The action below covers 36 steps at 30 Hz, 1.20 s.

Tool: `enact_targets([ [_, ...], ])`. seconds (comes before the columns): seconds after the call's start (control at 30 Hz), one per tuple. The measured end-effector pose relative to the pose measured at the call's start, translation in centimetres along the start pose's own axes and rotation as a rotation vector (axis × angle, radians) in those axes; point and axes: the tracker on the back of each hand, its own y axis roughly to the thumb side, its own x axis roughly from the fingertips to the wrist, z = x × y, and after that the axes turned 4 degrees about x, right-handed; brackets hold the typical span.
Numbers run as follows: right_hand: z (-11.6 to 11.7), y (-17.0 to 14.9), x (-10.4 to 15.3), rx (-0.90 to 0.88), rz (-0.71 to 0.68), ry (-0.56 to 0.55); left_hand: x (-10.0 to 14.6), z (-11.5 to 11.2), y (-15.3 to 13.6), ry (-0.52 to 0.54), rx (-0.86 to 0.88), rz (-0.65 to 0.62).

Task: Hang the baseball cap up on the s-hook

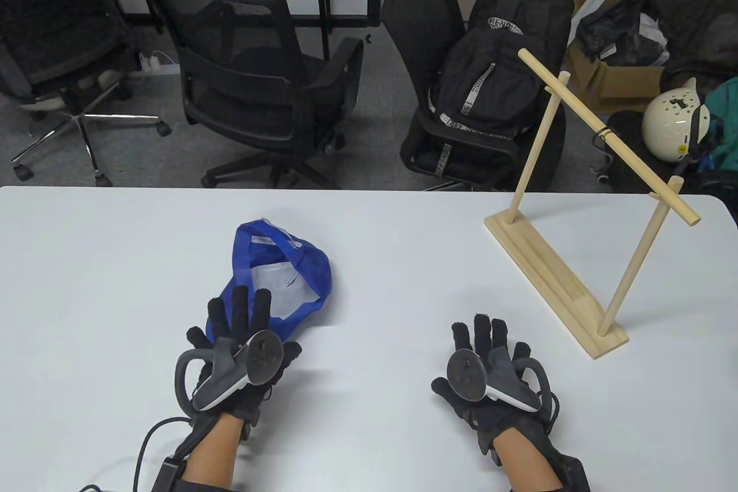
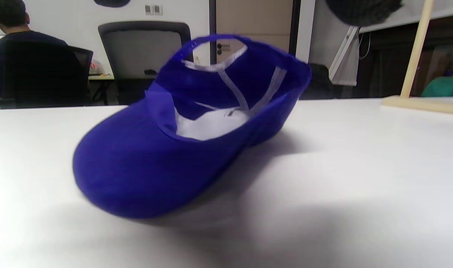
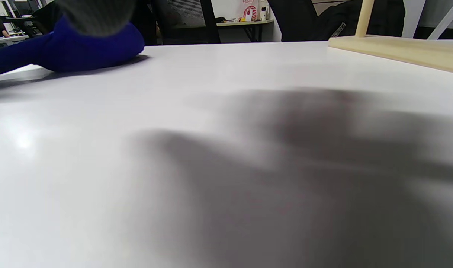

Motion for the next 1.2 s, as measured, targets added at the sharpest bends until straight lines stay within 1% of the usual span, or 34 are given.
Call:
enact_targets([
  [0.17, 0.0, -0.3, 0.4, -0.002, 0.01, -0.011, -1.9, -2.9, 1.0, -0.122, -0.048, 0.043],
  [0.33, 0.0, -0.4, 0.6, -0.008, 0.011, -0.018, -3.2, -5.4, 0.6, -0.218, -0.093, 0.12],
  [0.47, 0.3, -0.4, 0.6, 0.0, 0.009, -0.006, -3.7, -6.4, -0.1, -0.244, -0.098, 0.146],
  [0.6, 0.4, 0.0, 0.6, 0.006, -0.001, 0.001, -3.9, -6.9, -0.4, -0.244, -0.104, 0.169],
  [0.73, 0.6, 0.4, 0.6, 0.019, -0.014, 0.006, -3.7, -6.6, -0.5, -0.131, -0.095, 0.178],
  [0.8, 0.6, 0.4, 0.6, 0.018, -0.016, 0.006, -3.6, -6.3, -0.4, -0.117, -0.095, 0.179],
  [0.9, 0.6, 0.3, 0.5, 0.01, -0.016, 0.007, -3.5, -5.8, -0.5, -0.068, -0.086, 0.185],
  [1.03, 0.6, 0.2, 0.5, -0.013, -0.026, -0.003, -2.9, -4.6, -0.9, 0.013, -0.043, 0.185],
  [1.2, 0.2, 0.4, 0.4, -0.057, -0.073, -0.055, -1.5, -2.2, -1.2, 0.14, 0.052, 0.152],
])
